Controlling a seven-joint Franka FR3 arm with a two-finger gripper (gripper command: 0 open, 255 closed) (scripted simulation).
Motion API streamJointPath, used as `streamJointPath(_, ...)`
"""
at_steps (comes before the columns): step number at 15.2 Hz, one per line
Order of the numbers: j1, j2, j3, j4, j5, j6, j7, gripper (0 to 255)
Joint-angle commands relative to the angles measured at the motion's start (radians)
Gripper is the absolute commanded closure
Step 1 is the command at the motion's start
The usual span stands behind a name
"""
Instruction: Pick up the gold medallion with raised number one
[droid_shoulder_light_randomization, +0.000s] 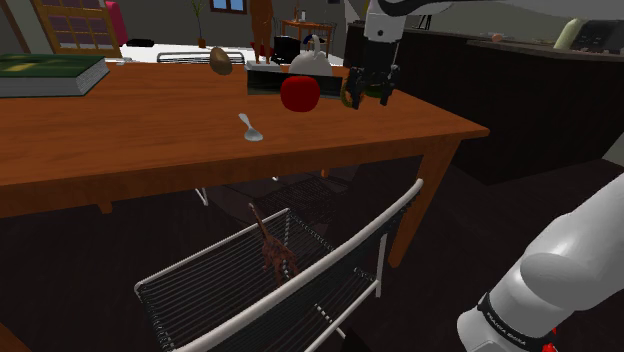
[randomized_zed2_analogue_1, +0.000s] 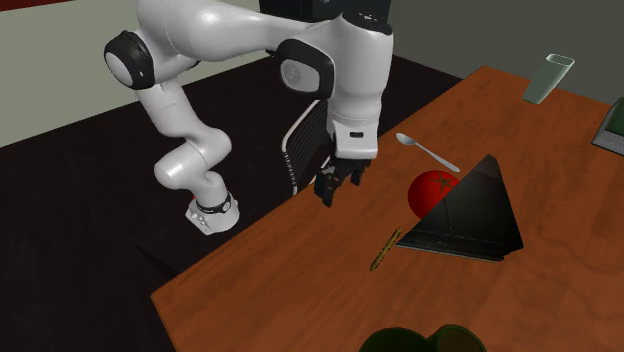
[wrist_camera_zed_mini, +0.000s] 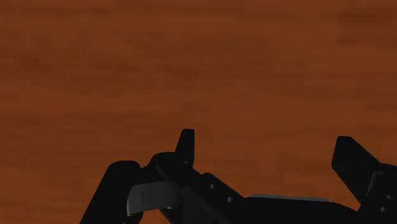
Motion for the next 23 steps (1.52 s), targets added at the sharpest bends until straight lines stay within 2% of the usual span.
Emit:
streamJointPath(1,-0.008,0.074,0.002,0.089,-0.018,-0.002,0.039,0)
streamJointPath(6,-0.020,0.252,-0.005,0.337,-0.063,-0.042,0.123,0)
streamJointPath(10,-0.021,0.414,-0.019,0.589,-0.099,-0.106,0.179,0)
streamJointPath(11,-0.020,0.433,-0.021,0.619,-0.102,-0.115,0.184,0)
streamJointPath(18,-0.027,0.388,-0.022,0.450,-0.097,0.008,0.194,0)
streamJointPath(20,-0.027,0.388,-0.022,0.450,-0.097,0.009,0.194,0)
streamJointPath(21,-0.027,0.388,-0.022,0.451,-0.097,0.008,0.193,255)
streamJointPath(23,-0.027,0.390,-0.022,0.454,-0.097,0.007,0.193,255)
